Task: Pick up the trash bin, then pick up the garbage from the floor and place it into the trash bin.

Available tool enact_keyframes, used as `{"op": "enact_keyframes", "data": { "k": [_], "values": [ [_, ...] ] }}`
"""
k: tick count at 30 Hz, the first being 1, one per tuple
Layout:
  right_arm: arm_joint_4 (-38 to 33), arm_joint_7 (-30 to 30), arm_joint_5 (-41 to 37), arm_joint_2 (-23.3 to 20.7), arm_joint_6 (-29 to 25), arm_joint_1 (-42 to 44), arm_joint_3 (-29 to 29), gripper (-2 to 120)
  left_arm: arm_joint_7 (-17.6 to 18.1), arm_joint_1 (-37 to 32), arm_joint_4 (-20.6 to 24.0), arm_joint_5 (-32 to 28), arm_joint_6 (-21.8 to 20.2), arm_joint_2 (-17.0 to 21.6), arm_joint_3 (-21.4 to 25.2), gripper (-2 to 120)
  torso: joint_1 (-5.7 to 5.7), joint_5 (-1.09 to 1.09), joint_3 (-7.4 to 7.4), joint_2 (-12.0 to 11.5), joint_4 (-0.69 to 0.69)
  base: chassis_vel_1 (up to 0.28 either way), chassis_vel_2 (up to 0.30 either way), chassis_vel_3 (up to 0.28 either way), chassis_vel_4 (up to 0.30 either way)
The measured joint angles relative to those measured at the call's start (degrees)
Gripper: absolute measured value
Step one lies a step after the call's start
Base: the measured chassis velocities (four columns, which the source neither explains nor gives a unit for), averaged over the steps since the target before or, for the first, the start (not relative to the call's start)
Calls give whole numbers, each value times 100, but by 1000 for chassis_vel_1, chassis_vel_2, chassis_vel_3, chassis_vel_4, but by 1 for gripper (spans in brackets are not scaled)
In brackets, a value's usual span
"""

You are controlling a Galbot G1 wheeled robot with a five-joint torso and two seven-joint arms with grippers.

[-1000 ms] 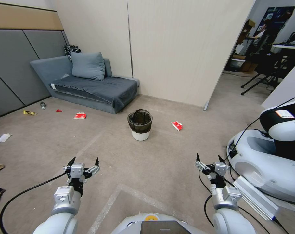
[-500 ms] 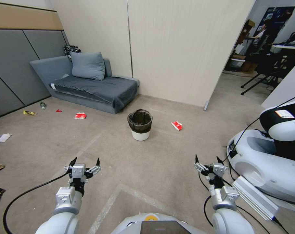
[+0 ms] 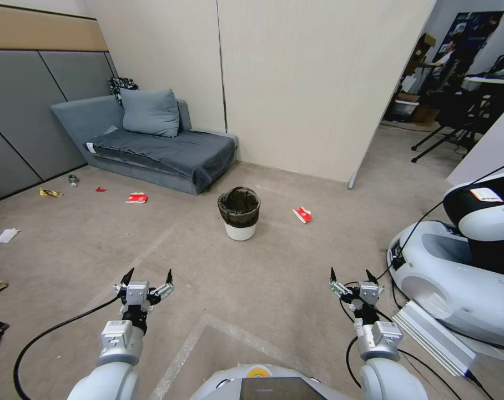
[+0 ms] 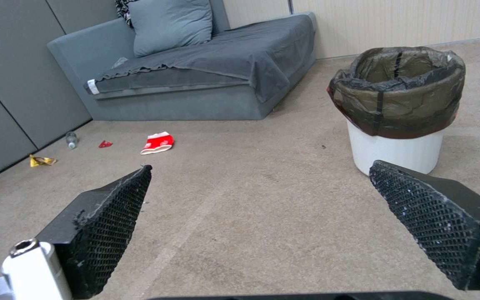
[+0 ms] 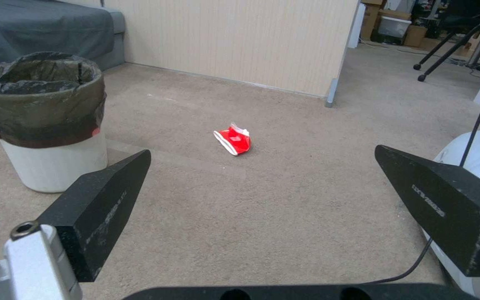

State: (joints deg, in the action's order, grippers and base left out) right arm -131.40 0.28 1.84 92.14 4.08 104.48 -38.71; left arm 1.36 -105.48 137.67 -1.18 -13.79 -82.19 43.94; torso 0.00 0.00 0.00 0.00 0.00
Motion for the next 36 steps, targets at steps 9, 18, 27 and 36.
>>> {"op": "enact_keyframes", "data": {
  "k": [9,18,27,36],
  "values": [
    [12,-5,12,0,-3,-21,2,100,-50,16,-4,3,-11,2,1,100,0,0,0,0,0,-24,21,19,-26],
    [18,-9,26,0,-3,-32,4,100,-66,5,0,-8,-11,11,18,100,1,0,0,0,0,-108,118,114,-122],
    [32,-9,58,0,-14,-39,6,100,-72,14,-2,-14,-11,-1,54,100,0,0,0,0,0,-101,99,96,-104],
    [42,-9,94,0,-34,-62,11,100,-84,19,-13,-16,-12,-17,82,100,0,0,0,0,0,-115,121,121,-123]
  ]
}}
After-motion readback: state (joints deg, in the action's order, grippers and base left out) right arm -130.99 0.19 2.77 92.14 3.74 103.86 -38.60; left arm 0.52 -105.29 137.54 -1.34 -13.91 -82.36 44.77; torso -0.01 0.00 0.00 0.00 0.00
